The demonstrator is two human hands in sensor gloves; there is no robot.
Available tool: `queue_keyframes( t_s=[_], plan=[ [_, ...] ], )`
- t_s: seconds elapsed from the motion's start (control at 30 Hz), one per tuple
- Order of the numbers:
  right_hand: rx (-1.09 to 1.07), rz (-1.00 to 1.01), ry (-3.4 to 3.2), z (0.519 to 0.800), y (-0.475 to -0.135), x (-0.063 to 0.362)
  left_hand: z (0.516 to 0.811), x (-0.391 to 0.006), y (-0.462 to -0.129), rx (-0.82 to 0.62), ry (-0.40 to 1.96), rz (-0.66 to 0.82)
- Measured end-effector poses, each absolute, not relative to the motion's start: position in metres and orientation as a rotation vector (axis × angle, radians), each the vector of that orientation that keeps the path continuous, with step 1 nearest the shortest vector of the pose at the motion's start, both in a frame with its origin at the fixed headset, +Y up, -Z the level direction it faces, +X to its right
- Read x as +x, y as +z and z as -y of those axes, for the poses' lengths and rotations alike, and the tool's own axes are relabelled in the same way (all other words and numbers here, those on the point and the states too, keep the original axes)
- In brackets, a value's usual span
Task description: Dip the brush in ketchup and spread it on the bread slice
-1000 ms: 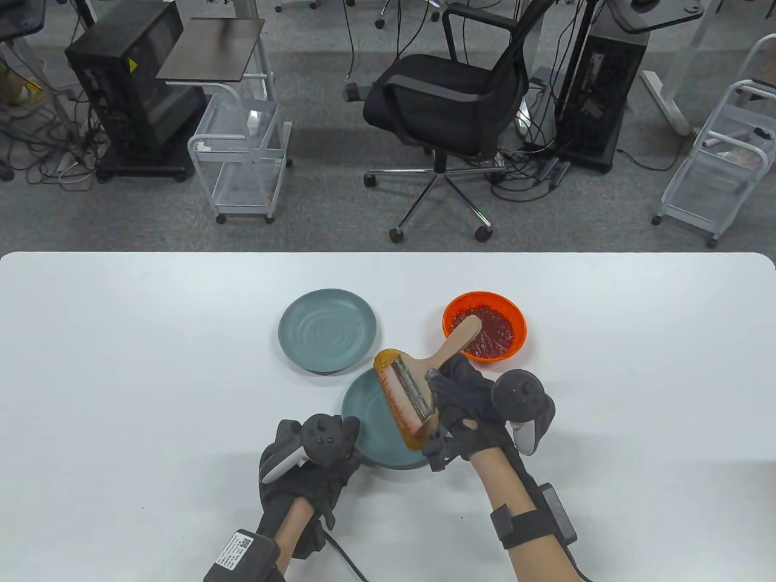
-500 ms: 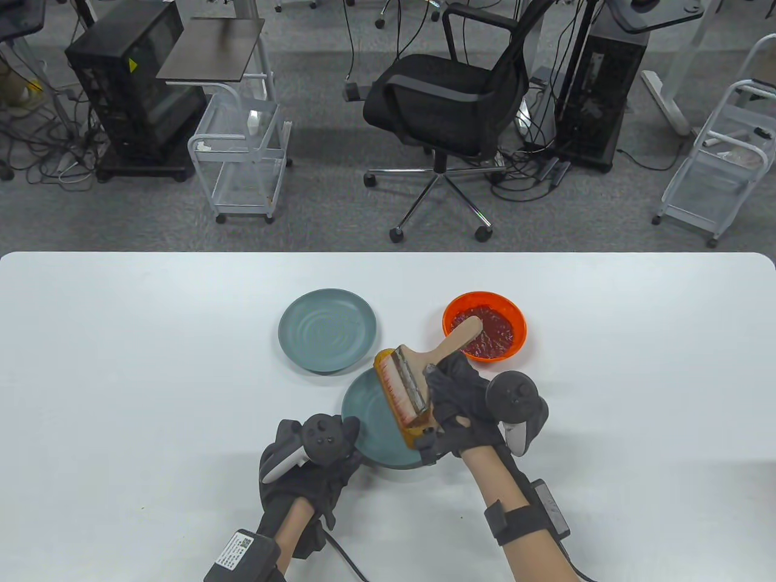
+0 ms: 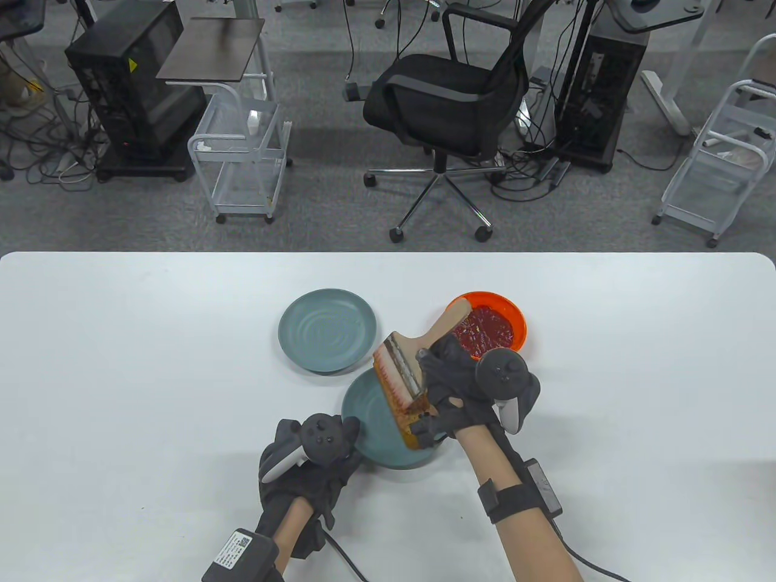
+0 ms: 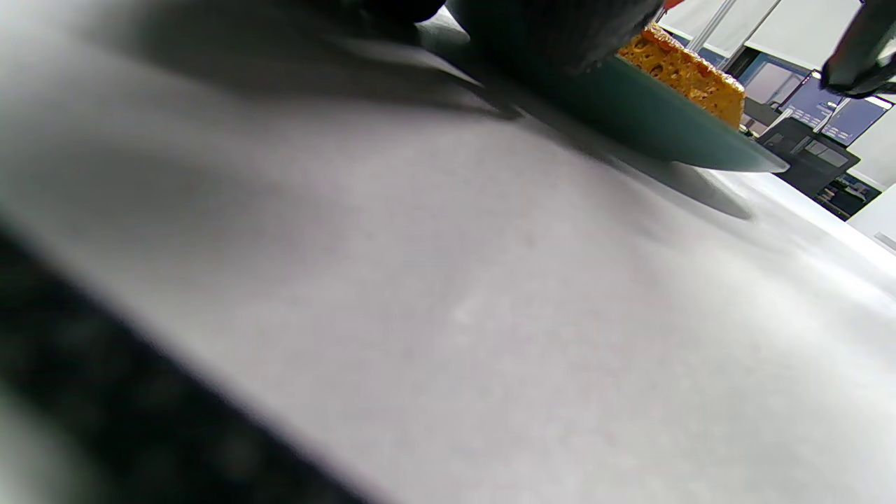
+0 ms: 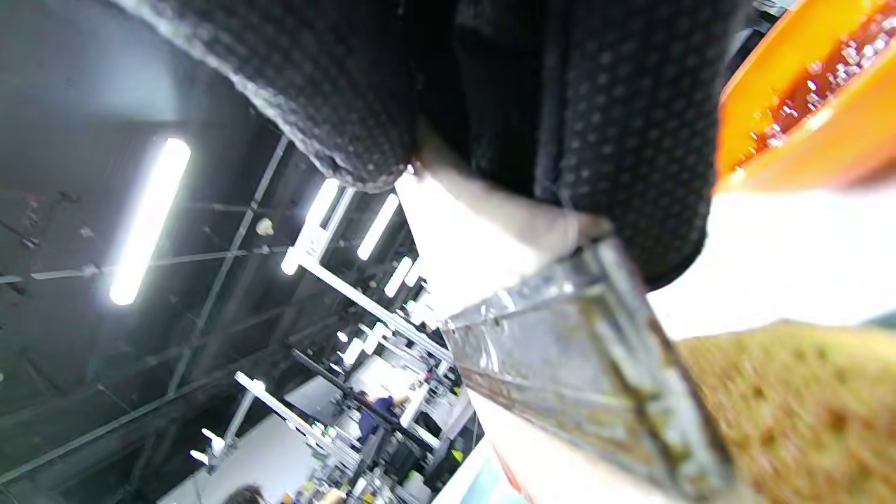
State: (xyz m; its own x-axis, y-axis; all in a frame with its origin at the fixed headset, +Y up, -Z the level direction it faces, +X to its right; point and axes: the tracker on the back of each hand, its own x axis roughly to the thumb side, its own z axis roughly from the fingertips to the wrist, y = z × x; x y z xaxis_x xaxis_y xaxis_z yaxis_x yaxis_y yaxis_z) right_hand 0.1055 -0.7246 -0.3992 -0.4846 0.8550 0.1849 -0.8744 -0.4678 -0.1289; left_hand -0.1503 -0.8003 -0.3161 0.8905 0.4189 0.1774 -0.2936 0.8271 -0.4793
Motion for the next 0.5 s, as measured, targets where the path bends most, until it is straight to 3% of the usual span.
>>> queue_keyframes(
  t_s=[0.23, 0.5],
  plan=[
    [0.044, 0.503, 2.243, 0.714, -0.399, 0.130, 0.800, -0.150, -0.316, -0.455, 0.381, 0.286],
    [0.047, 0.237, 2.020, 0.723, -0.394, 0.126, 0.800, -0.149, -0.316, -0.457, 0.380, 0.288]
  ],
)
